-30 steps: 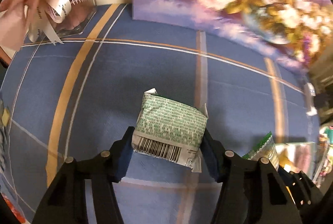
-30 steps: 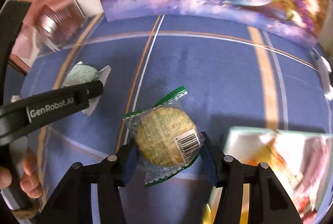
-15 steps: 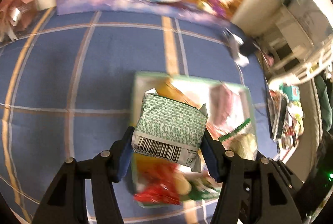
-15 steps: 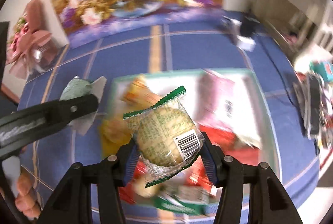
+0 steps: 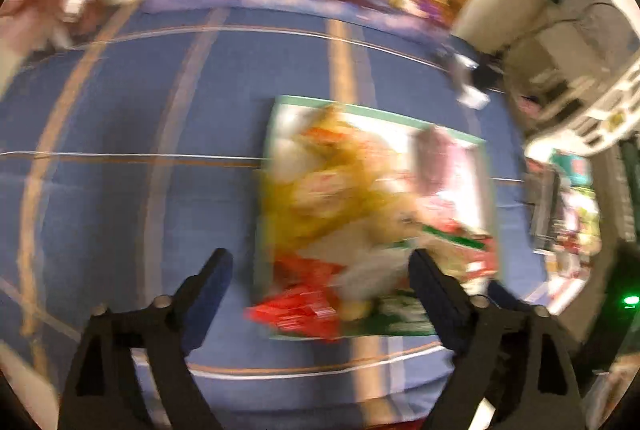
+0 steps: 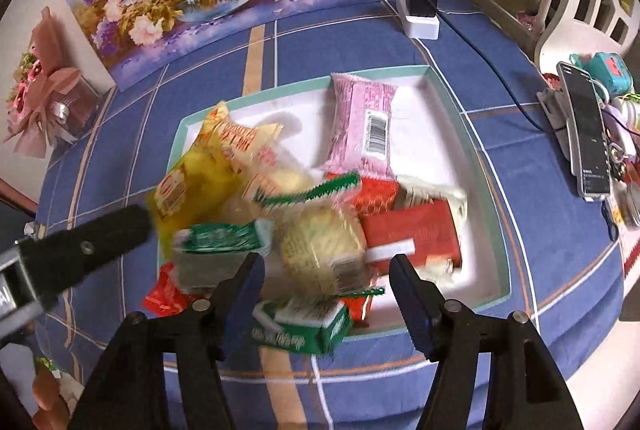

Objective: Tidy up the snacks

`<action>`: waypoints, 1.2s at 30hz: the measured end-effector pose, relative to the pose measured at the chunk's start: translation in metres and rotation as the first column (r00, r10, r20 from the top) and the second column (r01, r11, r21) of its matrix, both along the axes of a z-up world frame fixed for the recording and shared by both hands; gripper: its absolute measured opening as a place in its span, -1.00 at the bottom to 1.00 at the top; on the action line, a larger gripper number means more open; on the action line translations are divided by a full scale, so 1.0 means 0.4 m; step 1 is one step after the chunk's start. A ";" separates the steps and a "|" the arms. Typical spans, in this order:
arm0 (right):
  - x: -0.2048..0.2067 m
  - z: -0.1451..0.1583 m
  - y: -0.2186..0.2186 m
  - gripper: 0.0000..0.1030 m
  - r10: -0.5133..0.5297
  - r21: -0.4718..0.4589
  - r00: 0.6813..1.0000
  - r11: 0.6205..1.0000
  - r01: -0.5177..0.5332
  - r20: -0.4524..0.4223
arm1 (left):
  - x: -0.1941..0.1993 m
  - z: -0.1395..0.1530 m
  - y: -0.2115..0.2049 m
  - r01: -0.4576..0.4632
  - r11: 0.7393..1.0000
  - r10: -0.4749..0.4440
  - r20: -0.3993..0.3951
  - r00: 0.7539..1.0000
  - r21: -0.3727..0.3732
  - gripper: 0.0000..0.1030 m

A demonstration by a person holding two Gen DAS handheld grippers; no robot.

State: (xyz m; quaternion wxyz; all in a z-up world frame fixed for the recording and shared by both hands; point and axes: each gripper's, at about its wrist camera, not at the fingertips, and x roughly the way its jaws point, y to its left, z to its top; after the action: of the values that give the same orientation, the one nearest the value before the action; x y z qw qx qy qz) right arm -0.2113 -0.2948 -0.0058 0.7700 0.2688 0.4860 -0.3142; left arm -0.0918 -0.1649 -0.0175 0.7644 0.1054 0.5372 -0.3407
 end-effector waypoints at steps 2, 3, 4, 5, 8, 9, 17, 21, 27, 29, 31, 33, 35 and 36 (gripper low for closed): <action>-0.003 0.006 0.030 0.56 0.005 0.006 1.000 1.000 -0.005 0.011 | 0.001 -0.003 0.047 -0.050 0.998 0.047 0.075 0.996 0.046 0.83; -0.003 0.008 0.045 0.58 0.009 0.006 1.000 1.000 -0.009 0.014 | 0.003 -0.007 0.071 -0.077 0.994 0.068 0.112 0.991 0.074 0.87; 0.001 0.010 0.066 0.59 0.018 0.007 1.000 1.000 -0.018 0.016 | 0.005 -0.013 0.091 -0.099 0.990 0.084 0.142 0.986 0.101 0.91; 0.003 0.012 0.079 0.59 0.024 0.008 1.000 1.000 -0.024 0.018 | 0.008 -0.021 0.118 -0.127 0.982 0.101 0.180 0.978 0.138 0.91; 0.017 0.016 0.124 0.60 0.037 0.018 0.999 0.999 -0.037 0.029 | 0.020 -0.036 0.173 -0.164 0.971 0.127 0.209 0.970 0.172 0.91; 0.021 0.016 0.136 0.60 0.038 0.020 0.999 0.999 -0.039 0.033 | 0.024 -0.040 0.184 -0.172 0.969 0.133 0.214 0.968 0.178 0.91; 0.056 0.013 0.200 0.60 0.049 0.004 0.998 0.999 -0.049 0.026 | 0.035 -0.059 0.230 -0.204 0.963 0.162 0.226 0.961 0.177 0.91; 0.055 0.014 0.204 0.60 0.045 -0.017 0.999 0.999 -0.044 0.021 | 0.036 -0.068 0.230 -0.201 0.964 0.160 0.224 0.961 0.174 0.91; 0.054 0.013 0.203 0.60 0.039 -0.027 0.999 0.999 -0.038 0.026 | 0.041 -0.074 0.233 -0.201 0.964 0.164 0.207 0.964 0.172 0.91; 0.055 0.016 0.206 0.60 0.046 -0.035 0.998 0.998 -0.045 0.031 | 0.043 -0.076 0.232 -0.199 0.964 0.163 0.201 0.966 0.174 0.91; 0.055 0.020 0.207 0.60 0.051 -0.042 0.998 0.998 -0.049 0.038 | 0.045 -0.079 0.231 -0.200 0.963 0.164 0.197 0.967 0.180 0.91; 0.055 0.023 0.209 0.60 0.054 -0.048 0.998 0.997 -0.052 0.044 | 0.048 -0.082 0.230 -0.200 0.963 0.166 0.186 0.969 0.183 0.91; 0.056 0.025 0.209 0.60 0.059 -0.052 0.997 0.997 -0.057 0.048 | 0.051 -0.085 0.230 -0.202 0.962 0.170 0.174 0.970 0.184 0.91; 0.056 0.025 0.209 0.60 0.061 -0.053 0.997 0.997 -0.058 0.049 | 0.052 -0.086 0.230 -0.203 0.961 0.172 0.171 0.970 0.185 0.91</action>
State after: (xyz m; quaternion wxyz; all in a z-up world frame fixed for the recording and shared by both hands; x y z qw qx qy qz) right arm -0.1891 -0.2110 0.0043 0.7976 0.2421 0.4660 -0.2967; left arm -0.0709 -0.0728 -0.0521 0.8178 0.1565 0.5160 -0.2013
